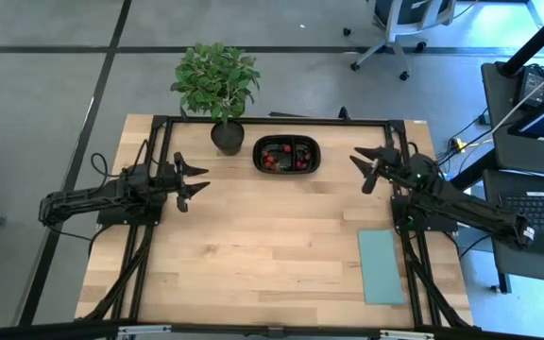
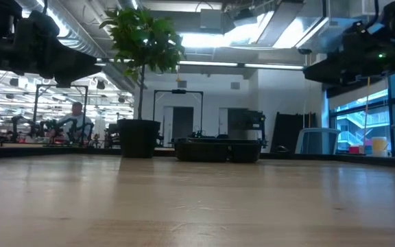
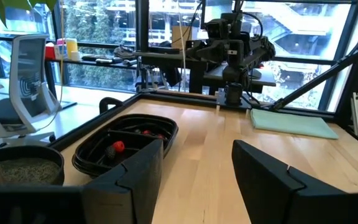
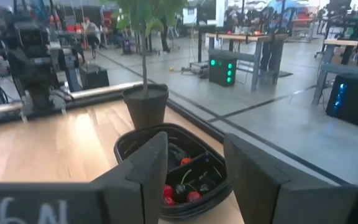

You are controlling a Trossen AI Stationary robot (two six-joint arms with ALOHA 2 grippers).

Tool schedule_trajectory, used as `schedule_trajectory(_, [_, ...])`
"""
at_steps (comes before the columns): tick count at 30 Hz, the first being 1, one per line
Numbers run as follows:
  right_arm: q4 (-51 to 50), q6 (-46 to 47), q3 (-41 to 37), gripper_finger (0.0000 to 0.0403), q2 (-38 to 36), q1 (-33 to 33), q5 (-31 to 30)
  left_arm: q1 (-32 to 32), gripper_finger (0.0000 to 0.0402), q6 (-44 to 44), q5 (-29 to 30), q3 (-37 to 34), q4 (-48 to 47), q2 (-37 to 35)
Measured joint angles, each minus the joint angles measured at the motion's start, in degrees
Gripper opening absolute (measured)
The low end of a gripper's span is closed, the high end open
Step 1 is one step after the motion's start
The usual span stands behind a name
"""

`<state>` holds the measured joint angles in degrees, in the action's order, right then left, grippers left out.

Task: Pick and placing Produce into tupperware
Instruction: Return to Home Position

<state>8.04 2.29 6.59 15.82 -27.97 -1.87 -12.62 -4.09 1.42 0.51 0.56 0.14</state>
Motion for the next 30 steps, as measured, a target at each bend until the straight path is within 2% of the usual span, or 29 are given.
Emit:
schedule_trajectory(19, [-8.95,0.46,-1.4,0.0161,-15.87,0.02,0.02,0.0,0.0186,0.01,-0.01,0.0,0.0,0.0])
schedule_trajectory(30, [-9.86,-0.94,-1.38,0.0161,-15.77,0.04,0.09,0.02,0.0186,0.03,-0.1,0.0,-0.02,0.0])
